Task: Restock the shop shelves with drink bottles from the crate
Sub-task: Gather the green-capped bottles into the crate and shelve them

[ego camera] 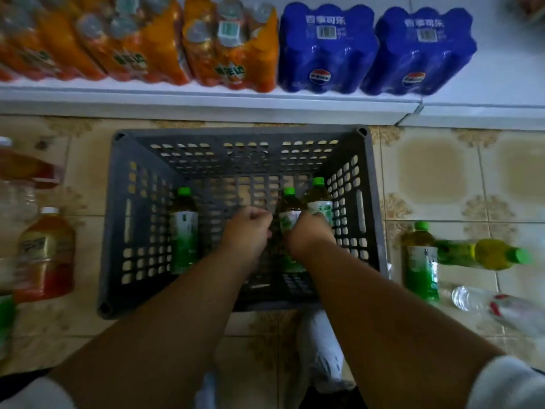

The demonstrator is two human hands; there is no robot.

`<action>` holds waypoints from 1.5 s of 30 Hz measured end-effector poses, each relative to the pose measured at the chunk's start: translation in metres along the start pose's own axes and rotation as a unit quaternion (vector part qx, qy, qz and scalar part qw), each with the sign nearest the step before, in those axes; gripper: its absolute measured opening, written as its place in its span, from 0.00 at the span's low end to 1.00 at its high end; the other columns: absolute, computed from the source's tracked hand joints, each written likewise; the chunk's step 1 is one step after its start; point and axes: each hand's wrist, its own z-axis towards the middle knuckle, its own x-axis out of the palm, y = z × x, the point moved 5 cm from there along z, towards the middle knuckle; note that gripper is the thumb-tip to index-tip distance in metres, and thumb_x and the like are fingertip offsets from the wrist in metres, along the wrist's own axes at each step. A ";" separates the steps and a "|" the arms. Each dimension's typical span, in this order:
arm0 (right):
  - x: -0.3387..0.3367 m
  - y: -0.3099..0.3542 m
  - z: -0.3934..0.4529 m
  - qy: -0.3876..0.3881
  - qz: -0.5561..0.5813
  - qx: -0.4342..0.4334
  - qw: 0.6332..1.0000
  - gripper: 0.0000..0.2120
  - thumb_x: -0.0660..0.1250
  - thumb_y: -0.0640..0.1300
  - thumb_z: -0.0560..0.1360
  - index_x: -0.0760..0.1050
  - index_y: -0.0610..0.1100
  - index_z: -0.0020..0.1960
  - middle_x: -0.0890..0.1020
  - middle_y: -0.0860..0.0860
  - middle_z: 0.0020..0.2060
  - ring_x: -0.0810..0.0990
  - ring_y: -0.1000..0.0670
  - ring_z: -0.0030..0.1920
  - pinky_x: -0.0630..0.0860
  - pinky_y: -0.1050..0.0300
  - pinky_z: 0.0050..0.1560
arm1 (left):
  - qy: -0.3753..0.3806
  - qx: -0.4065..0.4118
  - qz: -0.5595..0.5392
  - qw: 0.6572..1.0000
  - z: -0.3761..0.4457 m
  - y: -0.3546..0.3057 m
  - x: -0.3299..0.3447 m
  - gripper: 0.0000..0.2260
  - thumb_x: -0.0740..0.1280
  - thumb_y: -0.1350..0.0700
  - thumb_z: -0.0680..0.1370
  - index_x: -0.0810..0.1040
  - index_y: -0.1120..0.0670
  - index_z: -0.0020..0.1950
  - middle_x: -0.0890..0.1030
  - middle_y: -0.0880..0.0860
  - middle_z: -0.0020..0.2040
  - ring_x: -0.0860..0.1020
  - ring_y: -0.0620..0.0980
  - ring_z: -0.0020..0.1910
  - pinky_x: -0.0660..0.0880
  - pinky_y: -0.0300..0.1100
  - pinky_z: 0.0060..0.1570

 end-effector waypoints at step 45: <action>-0.003 0.087 -0.123 0.296 0.624 -0.011 0.723 0.37 0.78 0.59 0.65 0.74 0.44 0.70 0.83 0.39 0.60 0.82 0.35 0.59 0.77 0.32 0.60 | 0.069 -0.099 -0.247 0.961 -0.077 -0.048 -0.139 0.38 0.52 0.22 0.74 0.88 0.49 0.51 0.87 0.59 0.52 0.86 0.63 0.49 0.82 0.60 0.49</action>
